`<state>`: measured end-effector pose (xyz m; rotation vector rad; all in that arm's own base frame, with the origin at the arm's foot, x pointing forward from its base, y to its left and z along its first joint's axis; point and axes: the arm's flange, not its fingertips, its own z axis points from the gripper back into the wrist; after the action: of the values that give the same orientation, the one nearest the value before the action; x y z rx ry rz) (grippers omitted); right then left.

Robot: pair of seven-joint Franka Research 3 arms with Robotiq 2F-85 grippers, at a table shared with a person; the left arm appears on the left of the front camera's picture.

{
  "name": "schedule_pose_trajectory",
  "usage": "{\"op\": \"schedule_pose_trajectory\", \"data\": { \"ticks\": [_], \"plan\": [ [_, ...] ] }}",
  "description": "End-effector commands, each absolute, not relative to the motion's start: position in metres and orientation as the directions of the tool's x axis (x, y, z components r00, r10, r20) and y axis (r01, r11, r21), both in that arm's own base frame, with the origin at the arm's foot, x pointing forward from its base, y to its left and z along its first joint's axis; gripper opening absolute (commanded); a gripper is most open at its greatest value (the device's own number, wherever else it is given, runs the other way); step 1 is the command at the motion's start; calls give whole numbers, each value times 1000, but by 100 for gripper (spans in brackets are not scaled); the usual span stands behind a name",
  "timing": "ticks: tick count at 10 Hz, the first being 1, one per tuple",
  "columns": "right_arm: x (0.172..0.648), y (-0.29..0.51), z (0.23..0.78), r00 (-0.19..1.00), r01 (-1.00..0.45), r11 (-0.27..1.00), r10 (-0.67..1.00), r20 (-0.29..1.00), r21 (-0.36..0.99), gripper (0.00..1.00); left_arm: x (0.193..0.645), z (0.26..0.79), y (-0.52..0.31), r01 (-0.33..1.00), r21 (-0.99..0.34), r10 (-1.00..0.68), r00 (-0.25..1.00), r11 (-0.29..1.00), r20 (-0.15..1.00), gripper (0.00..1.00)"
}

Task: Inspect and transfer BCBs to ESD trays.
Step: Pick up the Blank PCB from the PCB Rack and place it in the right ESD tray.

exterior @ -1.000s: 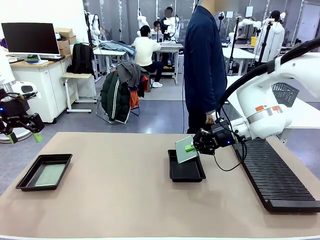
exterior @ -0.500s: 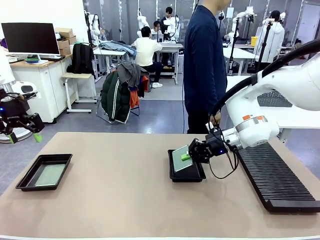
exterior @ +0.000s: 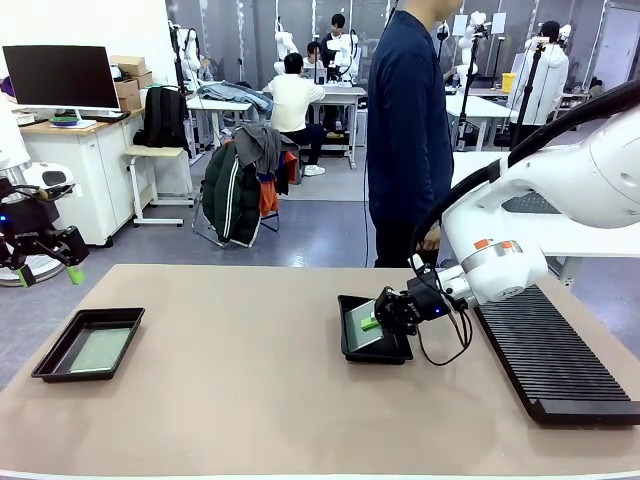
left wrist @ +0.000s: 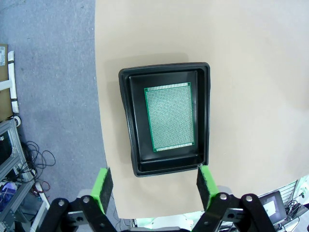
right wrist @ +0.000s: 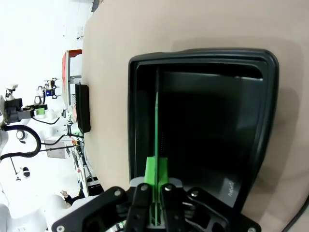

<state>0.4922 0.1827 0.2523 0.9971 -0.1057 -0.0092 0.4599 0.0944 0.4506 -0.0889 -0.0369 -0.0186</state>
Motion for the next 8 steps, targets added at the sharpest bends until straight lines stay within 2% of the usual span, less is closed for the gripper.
{"op": "schedule_pose_trajectory", "data": {
  "ticks": [1, 8],
  "plan": [
    [498, 187, 246, 995, -11, 556, -80, 67, 831, 3, 459, 450, 95, 17, -88, -13, 999, 996, 44, 93],
    [492, 183, 252, 995, -41, 543, -56, 85, 839, 3, 459, 450, 95, 17, -88, -13, 999, 996, 44, 93]
  ]
}}
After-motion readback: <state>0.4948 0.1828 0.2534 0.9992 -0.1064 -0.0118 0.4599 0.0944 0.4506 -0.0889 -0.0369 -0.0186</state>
